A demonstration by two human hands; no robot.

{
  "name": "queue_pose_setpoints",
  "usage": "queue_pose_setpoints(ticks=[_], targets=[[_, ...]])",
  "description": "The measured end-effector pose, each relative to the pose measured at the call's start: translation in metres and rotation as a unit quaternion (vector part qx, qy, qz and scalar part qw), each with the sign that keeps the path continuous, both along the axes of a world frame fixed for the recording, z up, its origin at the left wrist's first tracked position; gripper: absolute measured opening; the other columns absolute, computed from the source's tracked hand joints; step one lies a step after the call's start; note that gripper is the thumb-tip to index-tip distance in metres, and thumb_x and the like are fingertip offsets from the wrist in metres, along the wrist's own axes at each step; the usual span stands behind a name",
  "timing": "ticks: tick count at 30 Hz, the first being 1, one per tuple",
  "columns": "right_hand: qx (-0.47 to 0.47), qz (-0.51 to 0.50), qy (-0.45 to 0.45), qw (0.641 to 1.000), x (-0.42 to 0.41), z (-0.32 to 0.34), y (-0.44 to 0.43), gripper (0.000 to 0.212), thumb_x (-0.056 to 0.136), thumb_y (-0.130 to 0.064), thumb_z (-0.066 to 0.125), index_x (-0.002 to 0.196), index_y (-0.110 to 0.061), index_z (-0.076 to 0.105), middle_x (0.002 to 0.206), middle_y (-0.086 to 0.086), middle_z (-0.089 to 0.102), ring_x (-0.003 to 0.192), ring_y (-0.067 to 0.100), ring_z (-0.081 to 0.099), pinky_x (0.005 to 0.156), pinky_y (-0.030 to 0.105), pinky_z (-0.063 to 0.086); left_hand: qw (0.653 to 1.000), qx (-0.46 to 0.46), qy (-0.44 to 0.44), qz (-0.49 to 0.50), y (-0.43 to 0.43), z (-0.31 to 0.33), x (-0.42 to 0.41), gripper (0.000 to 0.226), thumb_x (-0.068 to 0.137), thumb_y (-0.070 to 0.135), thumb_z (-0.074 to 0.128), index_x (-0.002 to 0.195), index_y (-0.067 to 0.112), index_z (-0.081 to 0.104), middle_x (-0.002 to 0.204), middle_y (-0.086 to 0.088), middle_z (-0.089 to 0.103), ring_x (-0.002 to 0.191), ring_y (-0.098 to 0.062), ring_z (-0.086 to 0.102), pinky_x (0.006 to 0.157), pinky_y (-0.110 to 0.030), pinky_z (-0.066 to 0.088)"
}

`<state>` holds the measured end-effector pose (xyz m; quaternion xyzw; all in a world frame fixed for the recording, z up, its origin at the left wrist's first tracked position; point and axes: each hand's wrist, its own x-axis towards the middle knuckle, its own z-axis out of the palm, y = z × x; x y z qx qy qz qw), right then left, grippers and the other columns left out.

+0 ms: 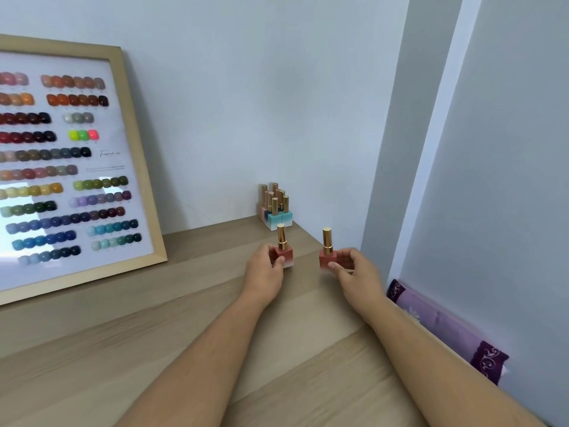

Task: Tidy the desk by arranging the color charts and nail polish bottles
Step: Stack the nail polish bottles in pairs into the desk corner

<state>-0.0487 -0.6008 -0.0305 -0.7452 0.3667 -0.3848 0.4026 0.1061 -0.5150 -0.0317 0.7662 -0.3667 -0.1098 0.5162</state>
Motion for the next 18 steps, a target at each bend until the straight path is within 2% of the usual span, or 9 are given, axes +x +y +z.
queue_pose_setpoints(ticks=[3, 12, 18], targets=[[0.001, -0.012, 0.022, 1.000, 0.025, 0.000, -0.016, 0.014, 0.086, -0.016, 0.063, 0.099, -0.020, 0.059, 0.097, -0.003, 0.064, 0.091, 0.014, 0.058, 0.083, 0.023, 0.041, 1.000, 0.016, -0.011, 0.019, -0.014, 0.002, 0.013, 0.018, 0.091, 0.014, 0.054, 0.108, 0.015, 0.057, 0.111, -0.005, 0.063, 0.095, -0.015, 0.052, 0.084, -0.025, 0.038], [-0.009, -0.037, 0.052, 0.998, 0.085, -0.002, -0.063, 0.024, 0.086, -0.018, 0.063, 0.109, -0.016, 0.057, 0.103, -0.002, 0.062, 0.092, 0.011, 0.055, 0.084, 0.020, 0.041, 0.997, 0.057, -0.024, 0.042, -0.060, 0.009, 0.038, 0.026, 0.092, 0.017, 0.052, 0.118, 0.014, 0.053, 0.121, -0.006, 0.061, 0.111, -0.020, 0.055, 0.096, -0.032, 0.043], [-0.038, -0.024, 0.061, 0.997, 0.117, -0.003, -0.089, 0.020, 0.086, -0.019, 0.063, 0.105, -0.015, 0.059, 0.103, 0.002, 0.064, 0.089, 0.012, 0.056, 0.078, 0.022, 0.041, 0.996, 0.066, -0.040, 0.054, -0.082, 0.007, 0.050, 0.022, 0.092, 0.017, 0.053, 0.114, 0.017, 0.052, 0.118, -0.004, 0.061, 0.106, -0.017, 0.054, 0.087, -0.027, 0.040]])
